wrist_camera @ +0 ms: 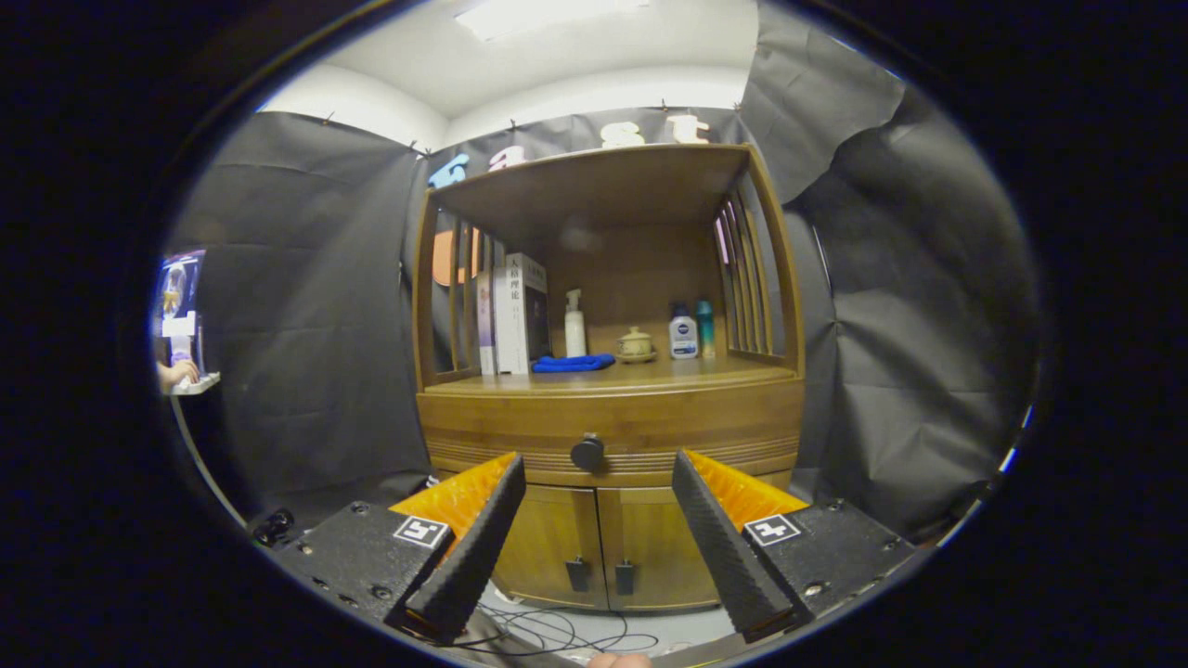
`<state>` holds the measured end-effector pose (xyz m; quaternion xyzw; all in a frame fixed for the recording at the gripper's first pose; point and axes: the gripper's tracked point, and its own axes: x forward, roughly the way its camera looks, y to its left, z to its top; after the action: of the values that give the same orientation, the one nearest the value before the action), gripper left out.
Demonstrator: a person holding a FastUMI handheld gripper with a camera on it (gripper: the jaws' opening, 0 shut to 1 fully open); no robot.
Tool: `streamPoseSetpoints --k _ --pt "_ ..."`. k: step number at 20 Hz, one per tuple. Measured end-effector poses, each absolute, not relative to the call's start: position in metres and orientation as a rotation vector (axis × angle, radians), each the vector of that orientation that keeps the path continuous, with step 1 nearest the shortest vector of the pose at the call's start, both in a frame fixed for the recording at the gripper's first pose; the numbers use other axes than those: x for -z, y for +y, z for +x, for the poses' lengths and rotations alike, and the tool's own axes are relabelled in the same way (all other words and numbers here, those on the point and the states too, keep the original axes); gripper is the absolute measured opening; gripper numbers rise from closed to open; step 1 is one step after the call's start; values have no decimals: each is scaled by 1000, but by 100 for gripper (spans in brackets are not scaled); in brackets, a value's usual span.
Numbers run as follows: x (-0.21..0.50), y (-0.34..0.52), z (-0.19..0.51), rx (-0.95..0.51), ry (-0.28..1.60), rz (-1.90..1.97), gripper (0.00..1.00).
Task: Pull open the drawer, take out the items inside it, and place them on the countertop above the cabinet.
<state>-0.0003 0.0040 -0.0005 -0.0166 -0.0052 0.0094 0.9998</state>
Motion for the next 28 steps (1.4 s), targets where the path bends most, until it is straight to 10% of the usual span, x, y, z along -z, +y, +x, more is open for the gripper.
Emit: streamPoseSetpoints --k 28 --pt "29 24 144 14 81 -111 100"
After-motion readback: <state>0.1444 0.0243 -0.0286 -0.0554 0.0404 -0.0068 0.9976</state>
